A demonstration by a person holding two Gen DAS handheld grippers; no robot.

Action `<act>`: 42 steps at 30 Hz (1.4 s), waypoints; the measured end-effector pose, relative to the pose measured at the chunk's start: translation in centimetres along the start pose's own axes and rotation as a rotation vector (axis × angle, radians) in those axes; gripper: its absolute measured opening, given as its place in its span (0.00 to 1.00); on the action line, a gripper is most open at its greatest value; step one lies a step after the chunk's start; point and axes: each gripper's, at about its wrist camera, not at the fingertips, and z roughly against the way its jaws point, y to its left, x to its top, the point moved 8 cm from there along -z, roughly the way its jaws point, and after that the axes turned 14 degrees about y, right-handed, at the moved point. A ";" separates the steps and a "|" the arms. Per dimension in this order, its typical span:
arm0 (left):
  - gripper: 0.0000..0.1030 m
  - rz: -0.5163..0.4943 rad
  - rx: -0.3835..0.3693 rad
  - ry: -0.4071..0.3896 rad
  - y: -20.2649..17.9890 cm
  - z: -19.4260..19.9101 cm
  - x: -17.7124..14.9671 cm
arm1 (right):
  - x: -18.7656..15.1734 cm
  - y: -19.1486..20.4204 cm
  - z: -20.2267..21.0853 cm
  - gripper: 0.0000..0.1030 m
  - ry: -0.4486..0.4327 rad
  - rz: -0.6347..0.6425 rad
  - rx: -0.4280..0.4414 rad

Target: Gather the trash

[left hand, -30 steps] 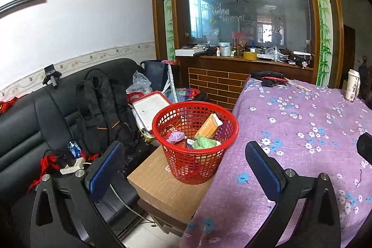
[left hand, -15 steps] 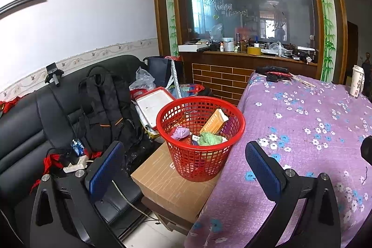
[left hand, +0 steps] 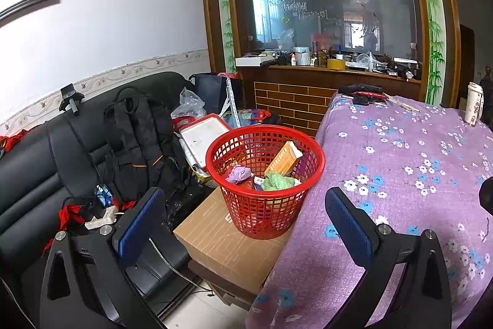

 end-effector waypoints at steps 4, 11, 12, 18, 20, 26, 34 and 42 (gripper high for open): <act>1.00 -0.001 -0.001 0.004 0.0 -0.1 -0.1 | 0.0 0.0 -0.1 0.97 0.001 0.000 0.000; 1.00 -0.003 -0.001 0.010 0.2 -0.2 -0.3 | 0.0 0.0 -0.2 0.97 0.006 -0.006 0.001; 1.00 -0.004 -0.002 0.009 0.2 -0.2 -0.3 | 0.0 0.0 -0.1 0.97 0.005 -0.005 0.000; 1.00 -0.004 -0.002 0.010 0.3 -0.2 -0.3 | -0.1 -0.2 -0.2 0.97 0.005 -0.006 -0.001; 1.00 -0.006 0.000 0.008 0.2 -0.2 -0.3 | -0.1 -0.2 -0.2 0.97 0.005 -0.007 -0.002; 1.00 -0.007 -0.002 0.008 0.1 -0.2 -0.2 | -0.1 -0.3 -0.2 0.97 0.003 -0.011 -0.004; 1.00 -0.020 -0.005 0.011 -0.2 -0.2 -0.1 | -0.3 -0.4 -0.3 0.97 0.007 -0.019 -0.003; 1.00 -0.030 -0.005 0.013 -0.7 -0.2 0.1 | -0.4 -0.5 -0.5 0.98 0.010 -0.031 -0.005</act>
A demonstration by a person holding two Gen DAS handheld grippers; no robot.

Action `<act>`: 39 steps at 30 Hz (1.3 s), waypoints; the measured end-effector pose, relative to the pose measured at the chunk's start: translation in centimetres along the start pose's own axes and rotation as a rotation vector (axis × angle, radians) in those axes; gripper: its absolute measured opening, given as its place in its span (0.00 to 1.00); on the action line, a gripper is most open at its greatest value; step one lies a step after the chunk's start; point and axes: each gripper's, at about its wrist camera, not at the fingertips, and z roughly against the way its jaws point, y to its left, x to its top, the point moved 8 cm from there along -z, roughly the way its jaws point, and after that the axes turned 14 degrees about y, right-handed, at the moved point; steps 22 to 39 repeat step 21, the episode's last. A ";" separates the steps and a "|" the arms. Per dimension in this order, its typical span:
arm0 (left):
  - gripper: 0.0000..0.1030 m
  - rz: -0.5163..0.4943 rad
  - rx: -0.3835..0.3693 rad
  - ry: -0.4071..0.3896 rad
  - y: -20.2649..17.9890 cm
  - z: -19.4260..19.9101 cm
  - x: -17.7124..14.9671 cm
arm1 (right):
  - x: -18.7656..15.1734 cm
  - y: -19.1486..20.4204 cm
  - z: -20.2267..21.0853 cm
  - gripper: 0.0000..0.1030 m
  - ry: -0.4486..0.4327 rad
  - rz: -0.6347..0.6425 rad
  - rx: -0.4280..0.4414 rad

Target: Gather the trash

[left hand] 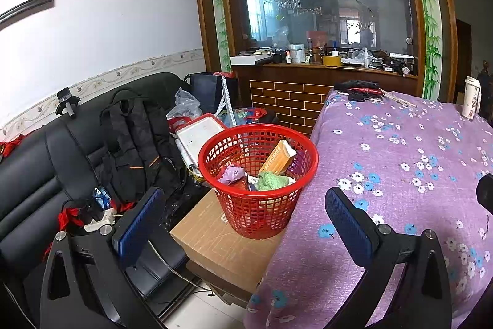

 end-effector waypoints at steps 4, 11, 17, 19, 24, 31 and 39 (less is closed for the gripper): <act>1.00 -0.008 -0.005 0.005 -0.3 0.0 0.0 | -0.2 -0.2 -0.1 0.98 0.003 -0.009 0.001; 1.00 -0.032 -0.021 0.009 -1.2 -0.3 0.3 | -0.4 -1.4 -0.5 0.98 0.017 -0.043 0.000; 1.00 -0.093 -0.156 0.081 -5.4 -1.7 1.6 | -0.6 -5.9 -0.8 0.98 0.033 -0.119 -0.063; 1.00 -0.126 -0.202 0.119 -8.0 -2.7 2.2 | -0.8 -9.7 -1.5 1.00 0.072 -0.176 -0.142; 1.00 -0.183 -0.221 0.128 -11.3 -3.5 2.7 | -0.9 -11.8 -2.2 1.00 0.109 -0.200 -0.186; 1.00 -0.183 -0.221 0.128 -11.3 -3.5 2.7 | -0.9 -11.8 -2.2 1.00 0.109 -0.200 -0.186; 1.00 -0.183 -0.221 0.128 -11.3 -3.5 2.7 | -0.9 -11.8 -2.2 1.00 0.109 -0.200 -0.186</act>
